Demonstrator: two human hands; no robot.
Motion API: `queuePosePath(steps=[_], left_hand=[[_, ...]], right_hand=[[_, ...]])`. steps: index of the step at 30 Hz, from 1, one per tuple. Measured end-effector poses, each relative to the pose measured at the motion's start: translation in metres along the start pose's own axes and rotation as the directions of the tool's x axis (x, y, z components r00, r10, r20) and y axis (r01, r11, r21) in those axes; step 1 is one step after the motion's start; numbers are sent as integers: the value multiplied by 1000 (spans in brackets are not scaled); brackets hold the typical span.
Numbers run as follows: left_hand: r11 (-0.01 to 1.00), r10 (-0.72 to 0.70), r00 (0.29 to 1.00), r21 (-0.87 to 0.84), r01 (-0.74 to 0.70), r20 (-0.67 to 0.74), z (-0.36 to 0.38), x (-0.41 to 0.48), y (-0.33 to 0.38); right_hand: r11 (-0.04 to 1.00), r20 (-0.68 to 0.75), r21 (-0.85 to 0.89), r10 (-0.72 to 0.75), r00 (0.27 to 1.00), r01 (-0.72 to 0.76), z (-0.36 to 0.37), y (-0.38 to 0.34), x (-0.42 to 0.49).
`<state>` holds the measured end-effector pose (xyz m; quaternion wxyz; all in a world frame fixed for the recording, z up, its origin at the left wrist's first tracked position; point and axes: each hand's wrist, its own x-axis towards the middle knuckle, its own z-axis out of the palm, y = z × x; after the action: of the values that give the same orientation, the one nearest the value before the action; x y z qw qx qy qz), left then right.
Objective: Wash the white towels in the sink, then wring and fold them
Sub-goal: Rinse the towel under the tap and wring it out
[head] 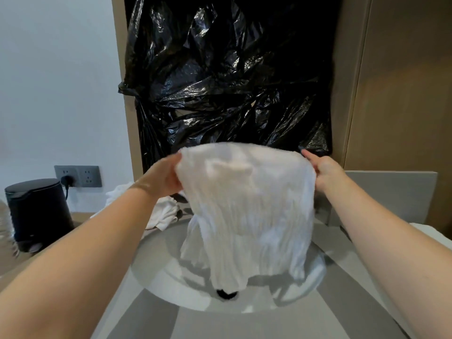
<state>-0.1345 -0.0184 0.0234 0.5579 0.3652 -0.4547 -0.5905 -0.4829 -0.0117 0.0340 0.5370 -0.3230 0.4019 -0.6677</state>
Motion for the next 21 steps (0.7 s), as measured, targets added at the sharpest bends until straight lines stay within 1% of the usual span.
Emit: queuePosePath(steps=[2,3,4,6,7,8,9,10,11,12,14,15,16,17,18,19,20,21], left_hand=[[993,-77,982,78,92,-173,-14,3,-6],[991,-73,967,91,97,-243,-19,4,-6],[994,-53,960,73,76,-275,-24,4,-3],[997,-11,954,75,35,-299,-34,5,3],[987,-36,948,138,83,-318,-39,5,3],[955,-85,939,241,172,-334,-43,4,2],[895,-131,924,359,266,-359,-45,2,1],[819,-160,913,465,336,-376,-44,0,1],[745,-169,908,554,372,-383,-42,-1,4],[677,-154,911,631,380,-383,-39,0,9],[558,-82,929,755,343,-361,-32,0,24],[518,-67,945,798,307,-320,-29,-1,30],[460,-82,964,848,262,-253,-23,-3,35],[344,-110,979,917,200,-172,-17,-6,37],[149,-147,984,982,117,-95,-13,-11,37],[-64,-153,987,997,48,-58,-10,-13,33],[-254,-150,989,967,-24,-15,-8,-13,29],[-365,-147,989,929,-58,4,-7,-12,24]], right_hand=[[993,13,-102,-51,999,52,-2,4,1],[989,32,-113,-87,996,90,-1,4,1],[988,35,-95,-121,992,124,0,2,2],[986,70,14,-167,984,166,2,-4,-1],[984,91,39,-178,980,176,3,-6,-4],[980,84,-22,-194,977,197,5,-8,-7],[964,71,-134,-222,972,230,6,-7,-7],[926,56,-267,-260,964,266,6,-7,-5],[884,53,-354,-307,950,305,8,-7,-4],[853,51,-402,-343,938,333,8,-8,-2],[819,66,-445,-375,925,363,6,-10,-1],[794,84,-477,-384,919,376,4,-10,1],[751,100,-538,-395,913,384,1,-9,1],[694,116,-603,-411,904,392,-2,-8,3],[619,126,-676,-438,890,400,-5,-7,4],[528,147,-744,-469,871,410,-6,-6,4],[427,170,-807,-492,854,407,-7,-6,4],[331,185,-862,-498,847,383,-7,-6,5]])
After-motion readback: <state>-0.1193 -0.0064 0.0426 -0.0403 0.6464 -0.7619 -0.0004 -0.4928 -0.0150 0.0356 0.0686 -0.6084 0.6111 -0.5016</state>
